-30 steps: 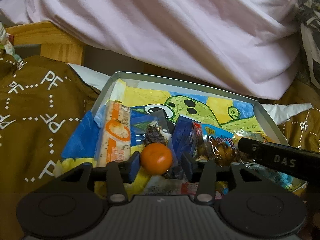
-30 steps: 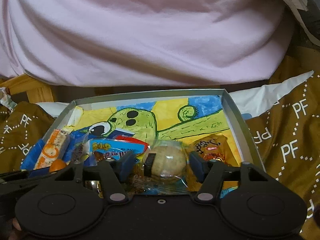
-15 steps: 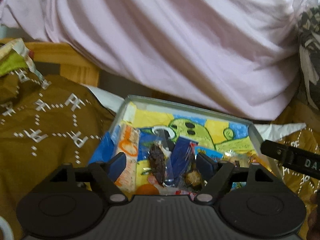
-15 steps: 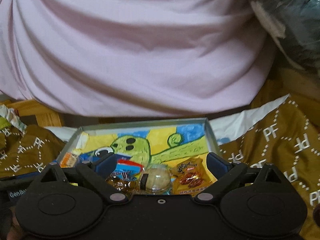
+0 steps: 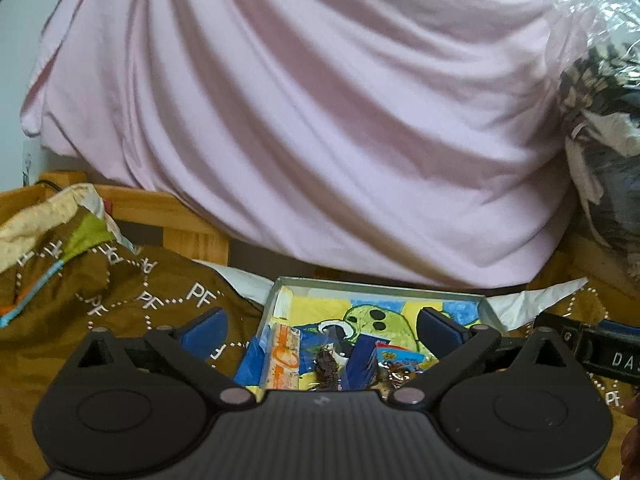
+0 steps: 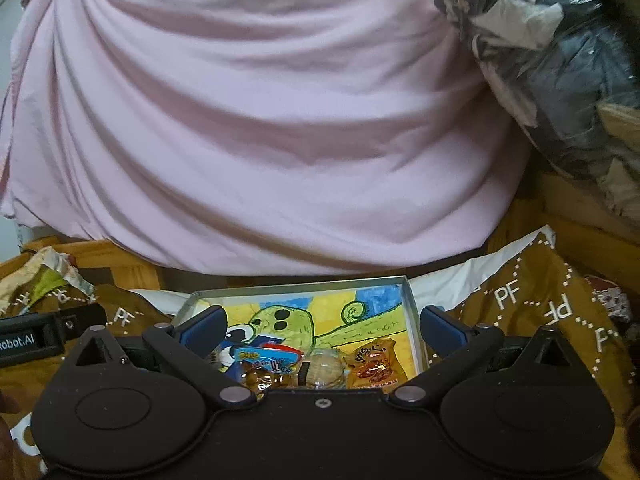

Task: Organize snacks

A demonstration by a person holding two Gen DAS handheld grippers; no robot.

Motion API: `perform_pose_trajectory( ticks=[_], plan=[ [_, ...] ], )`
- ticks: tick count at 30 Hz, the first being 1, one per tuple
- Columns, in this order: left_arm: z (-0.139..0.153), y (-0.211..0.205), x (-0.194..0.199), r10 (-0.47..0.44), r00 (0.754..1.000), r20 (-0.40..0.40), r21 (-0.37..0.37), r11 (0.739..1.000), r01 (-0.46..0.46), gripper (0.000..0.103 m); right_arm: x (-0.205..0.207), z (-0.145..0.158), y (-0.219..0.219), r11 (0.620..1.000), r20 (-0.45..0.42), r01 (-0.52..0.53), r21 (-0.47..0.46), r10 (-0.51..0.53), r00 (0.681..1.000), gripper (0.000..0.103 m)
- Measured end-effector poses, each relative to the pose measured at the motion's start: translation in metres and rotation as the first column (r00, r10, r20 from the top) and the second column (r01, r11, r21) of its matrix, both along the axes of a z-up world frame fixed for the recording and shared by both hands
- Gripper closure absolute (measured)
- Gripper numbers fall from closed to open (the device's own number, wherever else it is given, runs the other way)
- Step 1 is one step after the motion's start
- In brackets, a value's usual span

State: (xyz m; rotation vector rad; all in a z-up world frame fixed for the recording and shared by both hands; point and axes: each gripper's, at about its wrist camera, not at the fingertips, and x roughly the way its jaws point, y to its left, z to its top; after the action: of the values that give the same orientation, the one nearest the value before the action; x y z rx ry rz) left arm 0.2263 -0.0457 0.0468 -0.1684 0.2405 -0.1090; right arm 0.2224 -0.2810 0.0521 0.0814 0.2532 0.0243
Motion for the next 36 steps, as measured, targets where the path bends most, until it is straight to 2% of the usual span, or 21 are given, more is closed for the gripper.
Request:
perform_pose_trajectory(
  ticks=[7,17,24,36],
  plan=[
    [0.011,0.001,-0.041,-0.011,1.0,0.026,0.022,1.0,0.01,0.0,-0.037,0.007,-0.002,1.0,0.02,-0.016,0.012,0.016,1.0,0.001],
    [0.007,0.014,-0.097,0.015,1.0,0.017,0.039,0.999,-0.016,0.0,-0.083,0.005,0.006,0.998,0.02,-0.06,0.006,0.06,0.998,0.001],
    [-0.006,0.016,-0.122,0.012,0.999,-0.043,0.075,0.997,-0.009,0.0,-0.113,-0.004,0.014,0.995,-0.014,-0.086,-0.041,0.085,0.996,0.001],
    [-0.019,0.014,-0.146,0.004,0.996,-0.084,0.099,0.995,0.004,0.0,-0.145,-0.019,0.018,0.996,-0.09,-0.08,-0.048,0.076,0.993,0.001]
  ],
)
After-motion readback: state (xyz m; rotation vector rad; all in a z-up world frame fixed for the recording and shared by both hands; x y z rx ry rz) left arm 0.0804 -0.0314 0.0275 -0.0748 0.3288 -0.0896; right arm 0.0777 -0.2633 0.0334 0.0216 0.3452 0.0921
